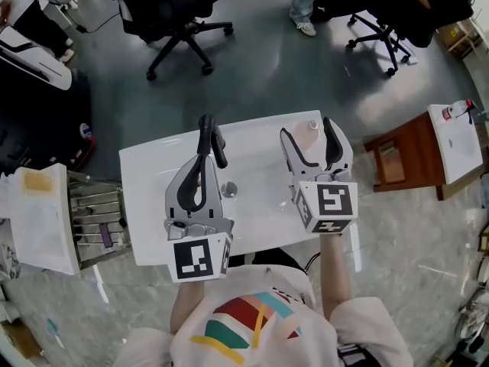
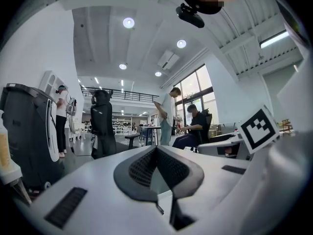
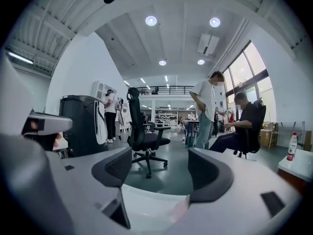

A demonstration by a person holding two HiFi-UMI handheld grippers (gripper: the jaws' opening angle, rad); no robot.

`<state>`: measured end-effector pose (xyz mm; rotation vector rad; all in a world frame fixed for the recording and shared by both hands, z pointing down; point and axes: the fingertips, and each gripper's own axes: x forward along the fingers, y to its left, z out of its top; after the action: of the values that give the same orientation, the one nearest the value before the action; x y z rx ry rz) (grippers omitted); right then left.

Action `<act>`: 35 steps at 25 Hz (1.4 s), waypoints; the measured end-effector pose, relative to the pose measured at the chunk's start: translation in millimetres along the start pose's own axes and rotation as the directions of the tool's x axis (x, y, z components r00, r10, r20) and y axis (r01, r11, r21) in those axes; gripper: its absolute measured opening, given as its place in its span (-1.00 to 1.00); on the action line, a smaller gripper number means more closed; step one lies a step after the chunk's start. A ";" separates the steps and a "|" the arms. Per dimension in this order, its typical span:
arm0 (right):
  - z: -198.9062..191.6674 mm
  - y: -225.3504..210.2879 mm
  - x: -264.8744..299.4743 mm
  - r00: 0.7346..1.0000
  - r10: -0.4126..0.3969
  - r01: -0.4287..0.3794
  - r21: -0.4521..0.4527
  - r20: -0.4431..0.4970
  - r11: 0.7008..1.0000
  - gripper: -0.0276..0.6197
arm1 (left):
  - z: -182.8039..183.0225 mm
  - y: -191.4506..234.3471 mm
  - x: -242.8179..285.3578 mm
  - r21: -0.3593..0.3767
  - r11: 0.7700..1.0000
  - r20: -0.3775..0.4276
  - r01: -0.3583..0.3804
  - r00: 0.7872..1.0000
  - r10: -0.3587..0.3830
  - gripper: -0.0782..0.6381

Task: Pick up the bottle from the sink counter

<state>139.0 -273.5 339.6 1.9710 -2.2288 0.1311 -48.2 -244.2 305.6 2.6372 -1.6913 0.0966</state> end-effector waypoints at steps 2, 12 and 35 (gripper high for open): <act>-16.6 -14.1 9.5 0.999 -0.016 0.016 0.004 -0.032 1.000 0.17 | -6.0 -5.5 3.3 0.011 1.000 -0.013 0.013 1.000 -0.013 -0.73; -110.1 -69.9 52.5 0.978 -0.066 0.075 0.039 -0.198 0.996 0.19 | -43.2 -17.9 20.6 0.015 1.000 -0.101 0.010 0.995 -0.008 -0.73; -232.4 -89.7 95.4 0.867 0.009 0.061 0.125 -0.498 0.990 0.27 | -91.2 -23.4 36.1 -0.006 1.000 -0.212 -0.029 0.977 0.027 -0.73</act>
<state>231.7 -337.7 581.4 1.7642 -1.8908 0.7223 -16.4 -263.6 399.3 2.4919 -1.6548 0.3561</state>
